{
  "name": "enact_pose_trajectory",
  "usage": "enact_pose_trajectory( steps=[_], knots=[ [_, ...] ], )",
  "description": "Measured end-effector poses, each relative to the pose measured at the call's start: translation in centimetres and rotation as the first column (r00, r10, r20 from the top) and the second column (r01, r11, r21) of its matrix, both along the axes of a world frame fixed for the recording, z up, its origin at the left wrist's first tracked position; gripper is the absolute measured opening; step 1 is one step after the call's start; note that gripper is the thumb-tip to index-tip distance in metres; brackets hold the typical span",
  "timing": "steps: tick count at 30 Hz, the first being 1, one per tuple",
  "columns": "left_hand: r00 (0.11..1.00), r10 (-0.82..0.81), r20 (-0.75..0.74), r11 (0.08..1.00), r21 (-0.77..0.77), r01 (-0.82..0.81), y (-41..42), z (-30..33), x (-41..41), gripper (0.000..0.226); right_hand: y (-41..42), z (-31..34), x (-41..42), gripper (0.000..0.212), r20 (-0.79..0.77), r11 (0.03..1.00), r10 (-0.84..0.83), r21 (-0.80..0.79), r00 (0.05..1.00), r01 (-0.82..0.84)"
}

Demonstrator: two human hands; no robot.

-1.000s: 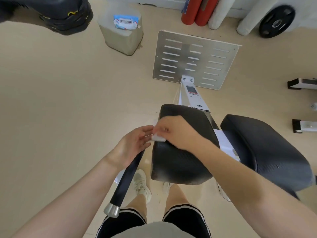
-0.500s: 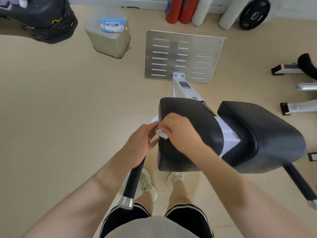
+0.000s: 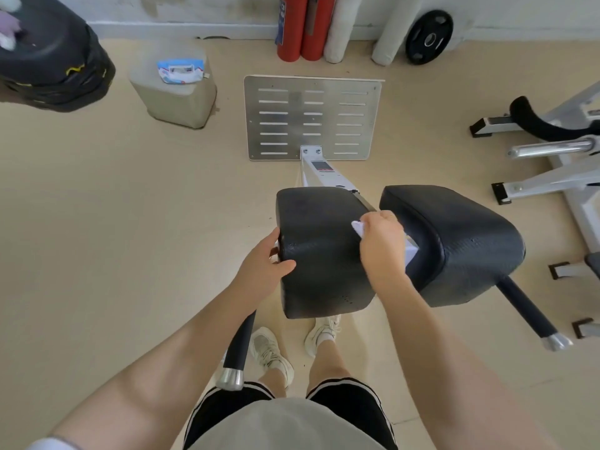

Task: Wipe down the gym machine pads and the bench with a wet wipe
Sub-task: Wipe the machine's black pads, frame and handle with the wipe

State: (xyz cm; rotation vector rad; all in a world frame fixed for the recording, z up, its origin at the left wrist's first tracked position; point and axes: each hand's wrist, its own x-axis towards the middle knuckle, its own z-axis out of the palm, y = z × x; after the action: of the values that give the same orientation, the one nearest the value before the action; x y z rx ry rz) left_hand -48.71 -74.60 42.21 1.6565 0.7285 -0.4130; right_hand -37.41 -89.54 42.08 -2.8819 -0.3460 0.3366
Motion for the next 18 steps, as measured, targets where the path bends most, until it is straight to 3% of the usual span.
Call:
enact_pose_trajectory(
  steps=[2,5,7,9,13,16,18],
  knots=[
    [0.999,0.025,0.028,0.999,0.028,-0.026,-0.3,-0.2,-0.2,0.057,2.3,0.1,-2.2,0.016,0.033,0.991,0.126,0.047,0.992,-0.127],
    [0.998,0.059,0.037,0.998,0.036,-0.06,-0.3,-0.7,-0.5,0.056,5.4,-0.7,-6.4,0.021,0.078,0.882,0.431,0.171,0.899,-0.438],
    [0.996,0.082,0.032,0.996,0.012,-0.083,-0.1,-0.5,-0.4,0.052,5.5,-0.8,-7.6,0.027,0.021,0.837,0.503,0.234,0.864,-0.494],
    [0.996,0.073,0.049,0.997,-0.003,-0.073,0.0,-0.4,-0.1,0.052,3.7,-1.0,-6.5,0.029,0.069,0.871,0.435,0.221,0.898,-0.439],
    [0.995,0.087,0.057,0.996,0.021,-0.088,-0.5,-0.6,0.0,0.057,-1.8,-1.3,-2.6,0.025,0.085,0.972,0.077,0.214,0.993,-0.093],
    [0.98,0.185,0.069,0.983,-0.028,-0.184,-1.0,-0.8,-0.2,0.058,-2.9,-1.0,-2.0,0.026,0.107,0.973,0.005,0.23,0.994,-0.029],
    [0.97,0.231,0.081,0.973,-0.029,-0.229,-1.5,-0.7,-0.3,0.056,-2.0,-1.1,-2.9,0.028,0.136,0.97,0.048,0.23,0.99,-0.078]
  ],
)
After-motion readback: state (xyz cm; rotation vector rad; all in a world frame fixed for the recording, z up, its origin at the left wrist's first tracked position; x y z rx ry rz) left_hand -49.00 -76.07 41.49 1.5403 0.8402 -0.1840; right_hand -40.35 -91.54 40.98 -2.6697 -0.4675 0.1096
